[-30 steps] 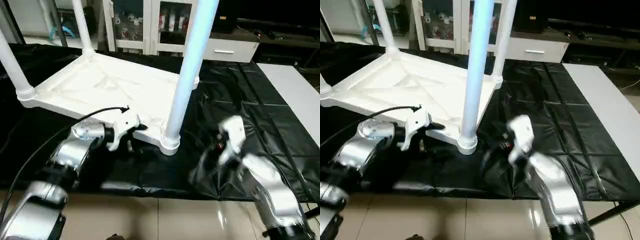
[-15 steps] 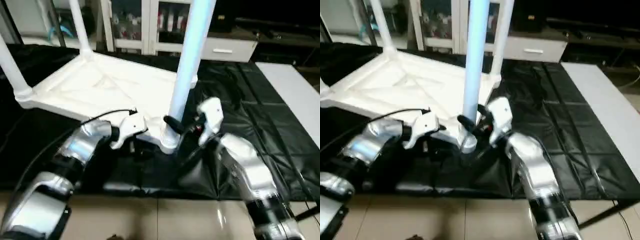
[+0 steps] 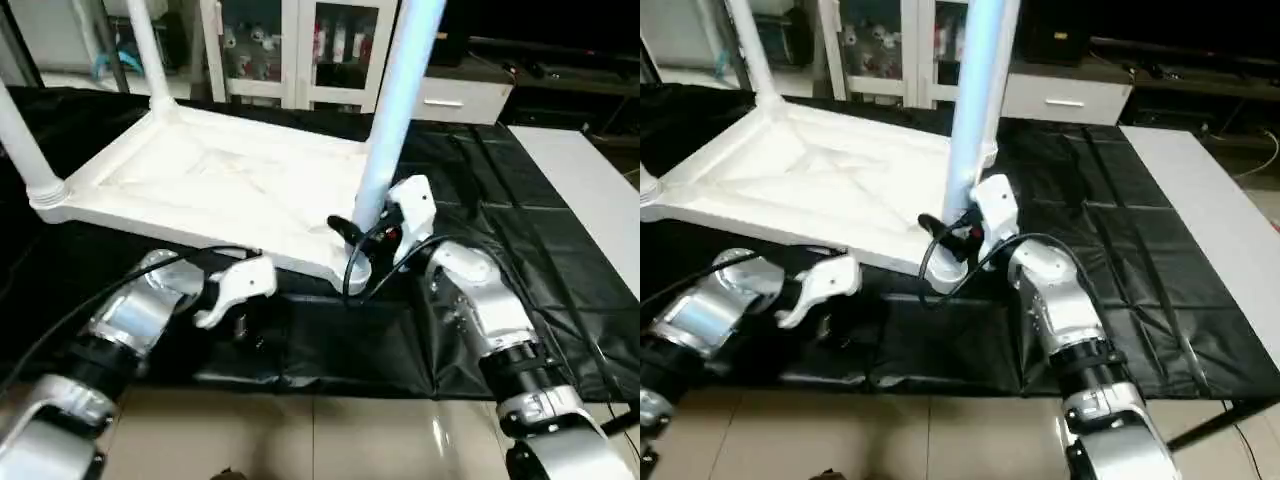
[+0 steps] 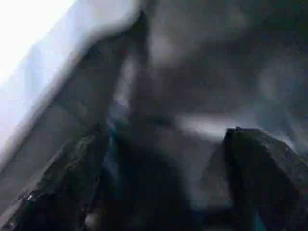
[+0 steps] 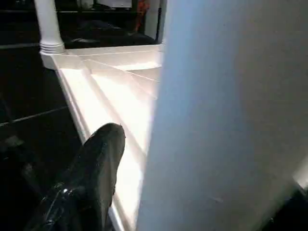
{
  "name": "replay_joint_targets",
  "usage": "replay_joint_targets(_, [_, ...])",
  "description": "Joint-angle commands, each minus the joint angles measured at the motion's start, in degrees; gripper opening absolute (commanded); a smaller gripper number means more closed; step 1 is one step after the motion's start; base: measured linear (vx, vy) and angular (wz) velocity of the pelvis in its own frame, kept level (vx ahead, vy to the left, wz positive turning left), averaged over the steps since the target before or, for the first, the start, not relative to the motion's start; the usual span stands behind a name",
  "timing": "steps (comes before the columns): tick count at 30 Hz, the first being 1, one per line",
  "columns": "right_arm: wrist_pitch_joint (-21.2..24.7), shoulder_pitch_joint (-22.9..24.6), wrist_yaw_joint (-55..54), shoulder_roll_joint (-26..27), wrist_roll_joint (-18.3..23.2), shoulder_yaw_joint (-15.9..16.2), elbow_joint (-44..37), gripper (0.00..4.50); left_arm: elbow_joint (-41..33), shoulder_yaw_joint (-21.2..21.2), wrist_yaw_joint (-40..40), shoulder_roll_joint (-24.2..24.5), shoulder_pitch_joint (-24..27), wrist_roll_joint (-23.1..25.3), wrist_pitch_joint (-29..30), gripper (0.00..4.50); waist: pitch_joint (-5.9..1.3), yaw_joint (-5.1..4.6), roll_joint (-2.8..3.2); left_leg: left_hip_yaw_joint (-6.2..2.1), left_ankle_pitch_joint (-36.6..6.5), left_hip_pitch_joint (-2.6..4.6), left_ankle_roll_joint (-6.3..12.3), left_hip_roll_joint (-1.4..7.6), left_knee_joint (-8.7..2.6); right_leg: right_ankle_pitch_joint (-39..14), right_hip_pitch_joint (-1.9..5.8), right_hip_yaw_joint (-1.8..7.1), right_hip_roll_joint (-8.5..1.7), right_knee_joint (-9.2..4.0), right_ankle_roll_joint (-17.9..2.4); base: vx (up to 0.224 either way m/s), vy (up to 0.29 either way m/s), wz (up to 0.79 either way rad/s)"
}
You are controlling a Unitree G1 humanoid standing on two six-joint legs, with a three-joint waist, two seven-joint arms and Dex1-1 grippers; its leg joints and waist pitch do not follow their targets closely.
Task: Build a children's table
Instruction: Rotate table base
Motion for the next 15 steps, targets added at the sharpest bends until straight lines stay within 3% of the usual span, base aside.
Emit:
replay_joint_targets(1, [-0.8, -0.9, 0.9, -0.3, -0.3, -0.2, 0.4, 3.15, -2.0, 1.6, 0.1, -0.8, -0.8, -2.3, -0.3, 4.46, -3.95, -0.04, 0.78, 0.37, -12.8, 0.47, -0.55, 0.67, -3.78, -7.8, 2.71, 2.13, -2.49, -3.13, -12.7, 0.0, 0.0, 0.0])
replay_joint_targets(5, [-1.7, -0.7, 1.2, 0.0, -0.4, -0.6, 1.3, 3.15, -3.1, 3.8, 1.6, -4.3, -3.0, -5.4, -1.7, 4.46, -4.04, 0.02, 0.9, 0.5, -12.3, 0.47, -0.43, 0.54, -3.61, -5.5, 2.83, 2.14, -2.33, -2.97, -13.5, 0.0, 0.0, 0.0])
replay_joint_targets(6, [-1.6, -0.3, 1.1, 0.1, -0.3, -0.8, 1.1, 3.15, -0.9, 4.1, 3.6, -5.5, -4.7, -4.8, -4.0, 4.46, -3.99, -0.02, 1.18, 0.47, -12.6, 0.42, -0.31, 0.46, -3.61, -5.6, 2.81, 2.14, -2.2, -3.14, -13.3, 0.0, 0.0, 0.0])
replay_joint_targets(7, [-1.5, -0.1, 1.0, 0.1, -0.2, -0.9, 0.9, 3.15, 0.7, 4.2, 4.8, -6.1, -5.7, -4.2, -5.5, 4.46, -4.13, 0.06, 0.93, 0.53, -12.7, 0.57, -0.26, 0.44, -3.49, -5.3, 2.84, 2.14, -2.22, -3.16, -13.2, 0.0, 0.0, 0.0])
replay_joint_targets(8, [-1.3, 0.1, 0.9, 0.1, -0.1, -0.9, 0.5, 3.15, 2.4, 4.2, 6.0, -6.4, -6.7, -3.4, -6.5, 4.46, -4.16, 0.08, 1.28, 0.39, -12.5, 0.44, -0.38, 0.45, -3.51, -4.9, 2.99, 2.13, -2.29, -2.98, -13.1, 0.0, 0.0, 0.0])
replay_joint_targets(11, [-1.1, 0.7, 0.8, 0.0, -0.1, -0.9, -0.1, 3.15, 5.4, 3.3, 7.6, -6.5, -8.1, -1.2, -8.0, 4.46, -4.11, -0.2, 1.01, 0.27, -12.9, 0.32, -0.4, 0.33, -3.59, -6.2, 3.15, 2.1, -2.25, -3.25, -12.1, 0.0, 0.0, 0.0])
replay_joint_targets(12, [-0.9, 1.1, 0.7, 0.0, 0.0, -1.0, -0.4, 3.15, 8.0, 2.4, 9.0, -6.8, -9.4, 0.5, -9.2, 4.46, -4.14, -0.43, 1.4, 0.23, -12.5, 0.29, -0.24, 0.28, -3.52, -6.3, 3.13, 2.12, -2.23, -3.27, -11.9, 0.0, 0.0, 0.0])
replay_joint_targets(13, [-0.8, 1.2, 0.6, -0.1, 0.0, -1.1, -0.5, 3.15, 9.1, 2.1, 9.7, -6.9, -9.9, 1.2, -9.5, 4.46, -4.2, -0.6, 1.25, 0.28, -12.3, 0.3, -0.19, 0.28, -3.46, -5.8, 3.13, 2.13, -2.18, -3.25, -12.0, 0.0, 0.0, 0.0])
replay_joint_targets(14, [-0.8, 1.4, 0.6, -0.1, 0.0, -1.1, -0.6, 3.15, 10.7, 1.5, 10.5, -7.0, -10.5, 2.1, -9.8, 4.46, -4.24, -0.66, 1.73, 0.19, -12.0, 0.29, -0.13, 0.28, -3.44, -4.8, 3.16, 2.12, -2.19, -3.08, -12.3, 0.0, 0.0, 0.0])
replay_joint_targets(15, [-0.7, 1.6, 0.6, -0.1, 0.1, -1.2, -0.9, 3.15, 13.0, 0.2, 11.5, -6.9, -11.4, 4.0, -10.6, 4.46, -4.23, -0.79, 1.51, 0.31, -12.0, 0.31, 0.08, 0.23, -3.4, -4.6, 3.1, 2.13, -2.05, -3.3, -12.3, 0.0, 0.0, 0.0])
